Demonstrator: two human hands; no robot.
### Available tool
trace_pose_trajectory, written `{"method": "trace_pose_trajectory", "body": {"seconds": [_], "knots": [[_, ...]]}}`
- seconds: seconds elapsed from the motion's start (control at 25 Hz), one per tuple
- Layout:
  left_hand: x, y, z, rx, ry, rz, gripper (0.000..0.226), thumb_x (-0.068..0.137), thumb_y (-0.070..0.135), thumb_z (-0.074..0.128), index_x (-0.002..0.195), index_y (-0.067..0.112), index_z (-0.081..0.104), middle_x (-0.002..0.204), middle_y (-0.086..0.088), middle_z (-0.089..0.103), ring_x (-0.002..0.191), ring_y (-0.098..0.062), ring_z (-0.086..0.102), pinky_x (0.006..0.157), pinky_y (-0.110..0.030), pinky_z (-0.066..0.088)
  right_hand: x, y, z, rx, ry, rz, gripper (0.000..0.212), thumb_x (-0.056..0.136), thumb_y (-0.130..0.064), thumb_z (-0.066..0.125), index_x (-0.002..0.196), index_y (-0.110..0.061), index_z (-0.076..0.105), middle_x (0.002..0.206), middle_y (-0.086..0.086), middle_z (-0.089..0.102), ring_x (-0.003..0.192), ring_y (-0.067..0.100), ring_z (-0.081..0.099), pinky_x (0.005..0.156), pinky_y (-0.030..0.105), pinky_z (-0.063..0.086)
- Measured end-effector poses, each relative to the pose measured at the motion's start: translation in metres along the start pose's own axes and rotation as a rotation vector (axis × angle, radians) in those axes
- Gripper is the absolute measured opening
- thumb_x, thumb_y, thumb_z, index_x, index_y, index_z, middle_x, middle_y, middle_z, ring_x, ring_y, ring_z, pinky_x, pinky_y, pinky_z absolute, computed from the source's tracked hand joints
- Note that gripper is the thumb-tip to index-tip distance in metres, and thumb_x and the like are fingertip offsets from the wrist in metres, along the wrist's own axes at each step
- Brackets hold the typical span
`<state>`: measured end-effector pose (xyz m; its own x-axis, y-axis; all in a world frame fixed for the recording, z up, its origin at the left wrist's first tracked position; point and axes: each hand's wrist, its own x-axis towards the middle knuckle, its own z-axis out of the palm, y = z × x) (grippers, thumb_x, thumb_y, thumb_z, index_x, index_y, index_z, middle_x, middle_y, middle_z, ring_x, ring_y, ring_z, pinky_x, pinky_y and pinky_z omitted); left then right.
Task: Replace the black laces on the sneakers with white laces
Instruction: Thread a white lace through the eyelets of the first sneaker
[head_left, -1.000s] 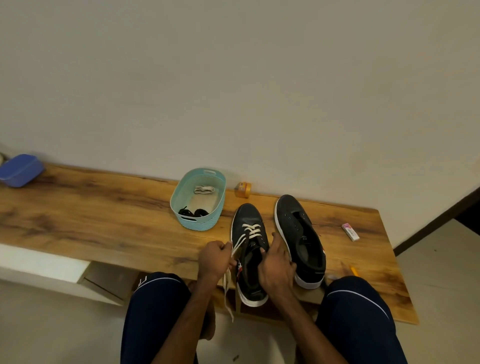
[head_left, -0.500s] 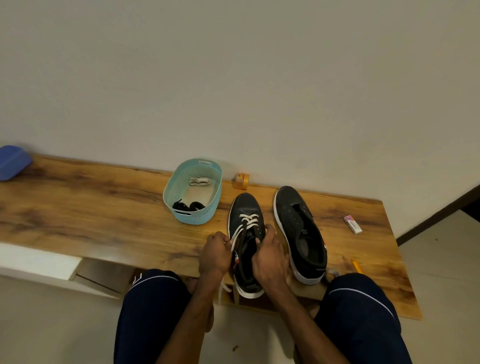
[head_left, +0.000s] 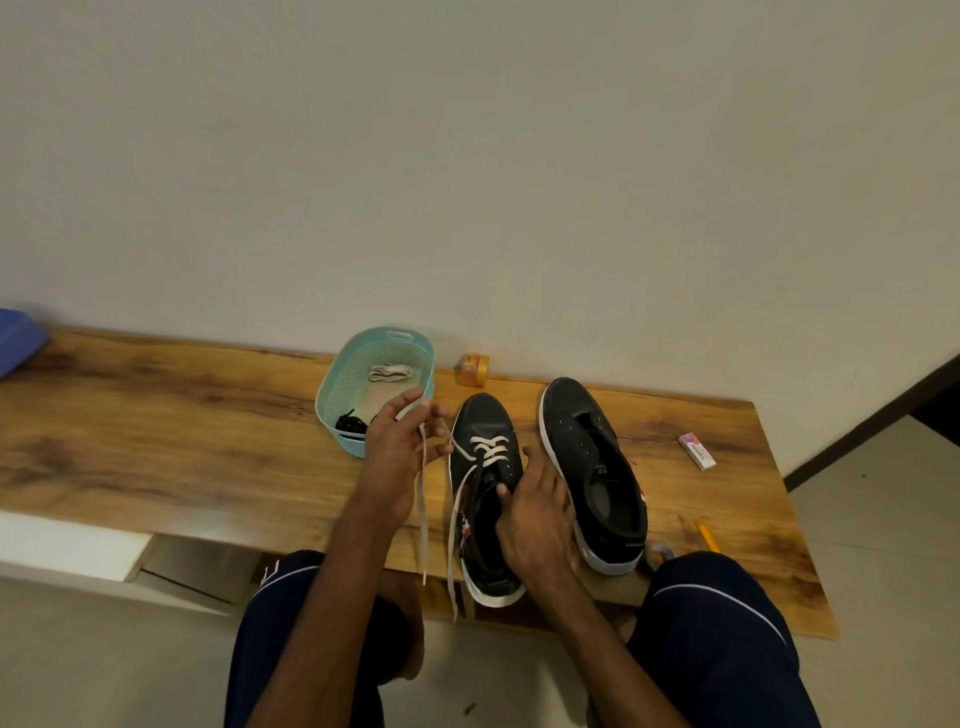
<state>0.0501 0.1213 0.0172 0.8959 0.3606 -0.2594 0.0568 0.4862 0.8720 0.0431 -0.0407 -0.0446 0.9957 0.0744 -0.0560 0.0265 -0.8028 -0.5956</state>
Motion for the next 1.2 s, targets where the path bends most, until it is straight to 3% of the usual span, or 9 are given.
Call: {"method": "trace_pose_trajectory", "body": {"seconds": [0.12, 0.2, 0.32, 0.44, 0.68, 0.8, 0.96, 1.08, 1.2], "knots": [[-0.005, 0.008, 0.002, -0.228, -0.233, 0.003, 0.029, 0.095, 0.015, 0.054, 0.123, 0.01, 0.057, 0.115, -0.011, 0.07, 0.095, -0.02, 0.069, 0.084, -0.037, 0.058, 0.0, -0.022, -0.011, 0.286, 0.115, -0.206, 0.033, 0.102, -0.023, 0.049, 0.136, -0.023, 0.045, 0.133, -0.007, 0.053, 0.125, 0.01, 0.047, 0.106, 0.037, 0.043], [-0.008, 0.006, 0.008, -0.252, -0.296, 0.016, 0.031, 0.096, 0.014, 0.05, 0.125, 0.009, 0.058, 0.13, -0.012, 0.064, 0.112, -0.022, 0.065, 0.093, -0.036, 0.055, -0.003, -0.037, -0.016, 0.611, -0.047, -0.203, 0.024, 0.106, -0.027, 0.043, 0.128, -0.025, 0.054, 0.121, -0.012, 0.061, 0.114, 0.003, 0.056, 0.099, 0.031, 0.048], [-0.007, 0.006, 0.013, -0.306, -0.243, 0.031, 0.032, 0.1, 0.006, 0.043, 0.13, 0.007, 0.054, 0.135, -0.012, 0.061, 0.124, -0.024, 0.06, 0.098, -0.033, 0.053, -0.014, -0.048, -0.016, 0.813, -0.371, -0.152, 0.026, 0.106, -0.026, 0.045, 0.128, -0.021, 0.059, 0.111, -0.004, 0.069, 0.105, 0.008, 0.064, 0.096, 0.032, 0.05], [-0.001, 0.007, 0.004, -0.282, -0.133, 0.082, 0.035, 0.098, 0.006, 0.048, 0.132, 0.004, 0.054, 0.13, -0.012, 0.064, 0.12, -0.023, 0.062, 0.098, -0.034, 0.054, -0.016, -0.041, -0.019, 0.8, -0.443, -0.177, 0.02, 0.104, -0.014, 0.049, 0.112, -0.013, 0.067, 0.08, 0.002, 0.066, 0.081, 0.014, 0.063, 0.084, 0.032, 0.051], [-0.004, -0.001, -0.002, 0.338, 0.205, 0.258, 0.025, 0.096, -0.004, 0.053, 0.106, 0.013, 0.068, 0.112, -0.009, 0.071, 0.102, -0.018, 0.067, 0.076, -0.023, 0.058, 0.008, -0.003, -0.053, 0.711, -0.25, 0.039, 0.019, 0.099, -0.012, 0.057, 0.106, -0.02, 0.074, 0.08, -0.003, 0.07, 0.073, 0.008, 0.06, 0.068, 0.022, 0.05], [-0.003, -0.003, -0.009, 0.58, 0.22, 0.289, 0.02, 0.098, 0.003, 0.054, 0.108, 0.015, 0.066, 0.108, -0.009, 0.071, 0.099, -0.021, 0.067, 0.078, -0.036, 0.059, 0.013, 0.005, -0.065, 0.759, -0.212, 0.016, 0.029, 0.098, 0.001, 0.054, 0.107, -0.021, 0.072, 0.087, 0.003, 0.075, 0.077, 0.01, 0.066, 0.074, 0.024, 0.055], [-0.01, -0.008, -0.011, 1.509, 0.326, 0.425, 0.02, 0.103, 0.026, 0.046, 0.115, 0.017, 0.059, 0.096, -0.006, 0.065, 0.086, -0.021, 0.062, 0.061, -0.033, 0.044, 0.015, 0.001, -0.066, 0.649, -0.002, -0.106, 0.012, 0.092, -0.011, 0.067, 0.096, -0.023, 0.067, 0.08, -0.003, 0.075, 0.069, 0.01, 0.071, 0.065, 0.025, 0.059], [-0.016, -0.01, -0.007, 1.628, 0.374, 0.517, 0.019, 0.1, 0.028, 0.052, 0.108, 0.016, 0.064, 0.111, -0.01, 0.052, 0.098, -0.023, 0.051, 0.066, -0.033, 0.048, 0.016, -0.004, -0.056, 0.46, 0.046, -0.168, 0.008, 0.088, -0.023, 0.074, 0.086, -0.028, 0.068, 0.079, -0.011, 0.072, 0.07, 0.003, 0.068, 0.066, 0.022, 0.057], [-0.014, -0.009, -0.009, 1.556, 0.348, 0.643, 0.015, 0.099, 0.022, 0.056, 0.106, 0.016, 0.068, 0.122, -0.012, 0.051, 0.108, -0.025, 0.05, 0.076, -0.036, 0.05, 0.018, -0.007, -0.046, 0.394, -0.005, -0.245, 0.012, 0.093, -0.014, 0.067, 0.098, -0.022, 0.074, 0.084, -0.011, 0.071, 0.077, 0.002, 0.066, 0.073, 0.023, 0.058]]}}
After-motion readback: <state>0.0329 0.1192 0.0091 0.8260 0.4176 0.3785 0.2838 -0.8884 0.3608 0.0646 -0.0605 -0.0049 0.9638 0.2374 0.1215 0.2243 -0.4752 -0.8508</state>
